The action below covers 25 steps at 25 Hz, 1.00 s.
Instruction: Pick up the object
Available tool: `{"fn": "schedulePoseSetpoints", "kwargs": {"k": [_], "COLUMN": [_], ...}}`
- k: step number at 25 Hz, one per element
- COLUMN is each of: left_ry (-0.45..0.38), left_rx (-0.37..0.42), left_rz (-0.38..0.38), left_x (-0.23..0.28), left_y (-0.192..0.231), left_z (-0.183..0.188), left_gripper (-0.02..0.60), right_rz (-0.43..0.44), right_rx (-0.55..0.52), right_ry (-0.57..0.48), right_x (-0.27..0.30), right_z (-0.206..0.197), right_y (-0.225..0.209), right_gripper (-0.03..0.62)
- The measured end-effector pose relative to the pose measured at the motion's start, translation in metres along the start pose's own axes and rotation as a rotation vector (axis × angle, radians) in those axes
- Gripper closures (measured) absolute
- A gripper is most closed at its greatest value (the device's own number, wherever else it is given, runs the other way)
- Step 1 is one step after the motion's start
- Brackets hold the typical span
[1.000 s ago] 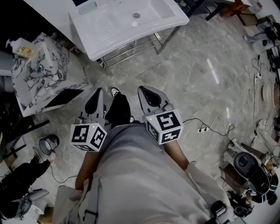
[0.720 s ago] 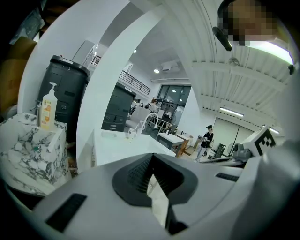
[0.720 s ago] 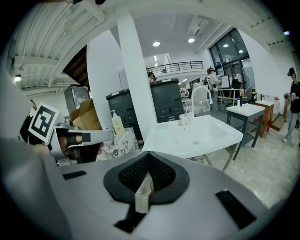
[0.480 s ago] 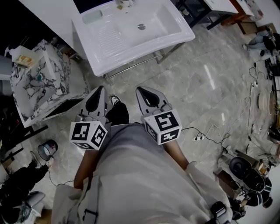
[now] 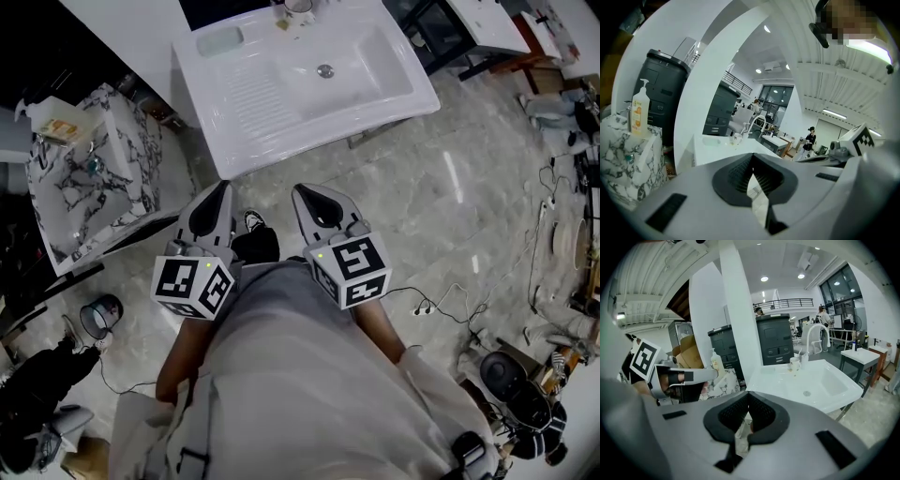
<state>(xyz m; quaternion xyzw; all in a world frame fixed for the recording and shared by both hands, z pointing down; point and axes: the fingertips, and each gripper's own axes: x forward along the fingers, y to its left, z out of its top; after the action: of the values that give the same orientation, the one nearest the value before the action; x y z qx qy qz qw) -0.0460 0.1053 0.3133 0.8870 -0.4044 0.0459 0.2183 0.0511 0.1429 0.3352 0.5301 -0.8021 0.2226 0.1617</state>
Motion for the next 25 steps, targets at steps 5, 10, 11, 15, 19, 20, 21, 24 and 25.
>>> {"fn": "schedulePoseSetpoints", "kwargs": {"k": [5,10,11,15,19,20,21,24,25], "left_ry": [0.001,0.001,0.000,-0.005,-0.005,-0.005,-0.005,-0.010,-0.012], "left_rx": [-0.001,0.004,0.004,0.003,0.004,0.006,0.005,-0.002,-0.004], "left_rz": [0.024,0.038,0.041,0.054,0.045,0.038,0.033,0.036,0.040], "left_x": [0.007,0.008,0.008,0.008,0.013,0.015,0.017,0.025,0.028], "left_y": [0.021,0.032,0.034,0.042,0.043,0.043,0.043,0.046,0.048], "left_z": [0.009,0.012,0.012,0.015,0.018,0.018,0.018,0.022,0.024], "left_gripper": [0.580,0.580,0.580,0.580,0.580,0.580,0.580,0.580,0.580], "right_rz": [0.028,0.057,0.061,0.065,0.070,0.071,0.072,0.077,0.079], "right_rx": [0.008,0.008,0.008,0.001,-0.021,-0.028,-0.034,-0.052,-0.058], "right_ry": [0.006,0.001,0.000,-0.004,-0.008,-0.009,-0.010,-0.016,-0.019], "right_x": [0.024,0.039,0.041,0.048,0.053,0.055,0.057,0.063,0.066], "right_z": [0.011,0.016,0.016,0.021,0.030,0.032,0.035,0.044,0.048], "right_y": [0.001,0.004,0.005,0.005,0.004,0.003,0.001,-0.005,-0.007], "right_gripper": [0.585,0.585,0.585,0.585,0.585,0.585,0.585,0.585,0.585]}}
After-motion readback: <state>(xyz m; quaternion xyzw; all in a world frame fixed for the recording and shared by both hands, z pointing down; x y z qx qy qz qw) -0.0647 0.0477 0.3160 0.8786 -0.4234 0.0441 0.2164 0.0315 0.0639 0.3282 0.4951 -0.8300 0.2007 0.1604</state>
